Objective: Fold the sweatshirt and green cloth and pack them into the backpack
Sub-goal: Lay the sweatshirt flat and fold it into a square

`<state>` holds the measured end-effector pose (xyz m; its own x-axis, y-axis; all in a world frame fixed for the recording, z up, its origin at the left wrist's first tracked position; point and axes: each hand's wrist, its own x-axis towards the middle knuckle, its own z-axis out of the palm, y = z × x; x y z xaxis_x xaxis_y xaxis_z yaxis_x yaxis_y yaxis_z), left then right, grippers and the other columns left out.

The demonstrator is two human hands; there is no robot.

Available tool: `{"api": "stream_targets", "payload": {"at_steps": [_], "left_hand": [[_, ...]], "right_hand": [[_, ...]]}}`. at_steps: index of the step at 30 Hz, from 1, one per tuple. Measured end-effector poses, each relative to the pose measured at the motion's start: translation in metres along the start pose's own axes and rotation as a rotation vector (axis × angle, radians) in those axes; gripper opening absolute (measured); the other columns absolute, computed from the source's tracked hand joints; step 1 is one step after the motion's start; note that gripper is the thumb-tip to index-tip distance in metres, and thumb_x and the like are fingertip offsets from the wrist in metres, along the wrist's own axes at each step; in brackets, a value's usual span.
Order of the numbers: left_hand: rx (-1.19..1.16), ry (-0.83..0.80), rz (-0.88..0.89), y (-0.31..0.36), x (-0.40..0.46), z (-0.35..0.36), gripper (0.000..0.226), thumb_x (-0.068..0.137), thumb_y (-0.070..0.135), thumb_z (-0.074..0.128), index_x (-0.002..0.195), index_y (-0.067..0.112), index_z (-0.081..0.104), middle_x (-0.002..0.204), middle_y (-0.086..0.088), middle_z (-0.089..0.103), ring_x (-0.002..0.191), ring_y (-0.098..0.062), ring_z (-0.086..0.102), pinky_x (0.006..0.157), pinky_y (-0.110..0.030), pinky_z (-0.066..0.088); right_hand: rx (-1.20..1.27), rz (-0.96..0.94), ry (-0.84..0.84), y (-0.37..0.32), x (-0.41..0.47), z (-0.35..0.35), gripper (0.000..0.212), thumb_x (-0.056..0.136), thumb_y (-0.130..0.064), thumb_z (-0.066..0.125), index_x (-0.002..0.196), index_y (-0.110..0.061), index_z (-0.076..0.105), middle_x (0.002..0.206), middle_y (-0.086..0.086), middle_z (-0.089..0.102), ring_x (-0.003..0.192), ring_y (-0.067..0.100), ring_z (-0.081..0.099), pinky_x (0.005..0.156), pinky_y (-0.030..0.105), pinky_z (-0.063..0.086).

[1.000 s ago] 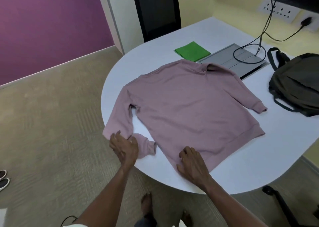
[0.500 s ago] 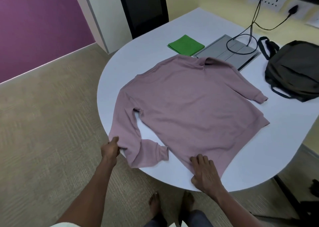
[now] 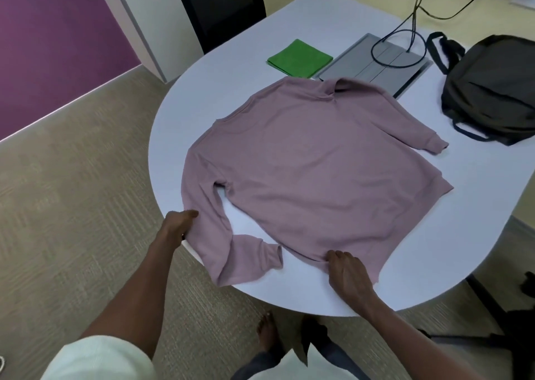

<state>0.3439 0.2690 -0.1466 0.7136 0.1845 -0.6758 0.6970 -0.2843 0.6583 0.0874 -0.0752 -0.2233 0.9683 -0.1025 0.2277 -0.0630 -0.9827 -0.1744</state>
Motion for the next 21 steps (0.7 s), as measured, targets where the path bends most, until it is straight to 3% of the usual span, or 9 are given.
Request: {"api": "stream_targets", "payload": {"at_steps": [2,4,6,8,11,14,17,21], "left_hand": [[-0.013,-0.168,0.041,0.016,-0.001,-0.002,0.040,0.086,0.008,0.063,0.125,-0.002,0.062,0.125,-0.020,0.066,0.089,-0.026,0.065,0.074,-0.035,0.051],[-0.135,-0.455,0.045,0.034,-0.008,-0.006,0.039,0.087,0.009,0.060,0.125,0.004,0.064,0.128,-0.015,0.065,0.098,-0.024,0.068,0.098,-0.044,0.047],[-0.096,-0.592,-0.002,0.049,-0.007,-0.012,0.035,0.090,0.024,0.061,0.123,0.013,0.065,0.130,-0.010,0.065,0.106,-0.023,0.065,0.106,-0.045,0.041],[0.154,-0.636,-0.063,0.062,0.000,-0.019,0.048,0.087,0.056,0.063,0.117,0.018,0.067,0.117,-0.004,0.071,0.104,-0.022,0.065,0.101,-0.042,0.044],[0.355,-0.473,-0.059,0.077,0.020,-0.018,0.088,0.060,0.087,0.065,0.113,0.018,0.066,0.108,0.000,0.071,0.102,-0.022,0.064,0.098,-0.041,0.043],[0.141,-0.320,0.042,0.097,0.044,-0.001,0.102,0.058,0.082,0.073,0.132,0.012,0.059,0.120,-0.003,0.069,0.111,-0.027,0.063,0.102,-0.044,0.047],[0.004,-0.184,0.074,0.109,0.063,0.023,0.092,0.075,0.060,0.077,0.140,0.001,0.050,0.126,-0.010,0.064,0.108,-0.030,0.063,0.090,-0.041,0.053],[-0.002,-0.062,0.065,0.107,0.076,0.037,0.058,0.089,0.029,0.071,0.134,-0.003,0.054,0.123,-0.010,0.063,0.099,-0.027,0.061,0.082,-0.034,0.050]], "right_hand": [[0.007,0.007,0.009,0.003,-0.001,0.004,0.021,0.094,-0.004,0.034,0.102,-0.004,0.053,0.072,0.012,0.062,0.056,0.031,0.056,0.046,0.034,0.041],[0.027,0.034,-0.014,0.003,-0.002,0.006,0.020,0.086,-0.005,0.041,0.103,-0.006,0.051,0.073,0.013,0.062,0.057,0.032,0.057,0.046,0.034,0.042],[0.024,0.062,-0.040,0.002,-0.002,0.007,0.021,0.083,-0.006,0.042,0.100,-0.005,0.054,0.072,0.012,0.062,0.056,0.031,0.057,0.045,0.035,0.042],[0.066,0.102,-0.103,-0.001,0.004,-0.001,0.022,0.083,-0.008,0.040,0.090,-0.005,0.061,0.068,0.009,0.060,0.053,0.030,0.056,0.045,0.032,0.040],[0.122,0.194,-0.203,-0.003,0.011,-0.006,0.017,0.085,-0.011,0.043,0.081,-0.010,0.059,0.066,0.004,0.057,0.056,0.027,0.057,0.051,0.028,0.036],[0.264,0.173,-0.193,-0.001,0.004,-0.007,0.011,0.084,-0.025,0.048,0.077,-0.017,0.050,0.063,-0.004,0.050,0.055,0.017,0.048,0.052,0.027,0.033],[0.244,0.106,-0.257,0.004,-0.008,-0.005,0.032,0.081,-0.047,0.065,0.094,-0.019,0.057,0.076,-0.008,0.057,0.064,0.012,0.052,0.056,0.029,0.042],[0.260,0.081,-0.176,0.007,-0.007,-0.005,0.032,0.085,-0.041,0.058,0.111,-0.023,0.057,0.080,-0.007,0.067,0.065,0.012,0.063,0.054,0.025,0.050]]}}
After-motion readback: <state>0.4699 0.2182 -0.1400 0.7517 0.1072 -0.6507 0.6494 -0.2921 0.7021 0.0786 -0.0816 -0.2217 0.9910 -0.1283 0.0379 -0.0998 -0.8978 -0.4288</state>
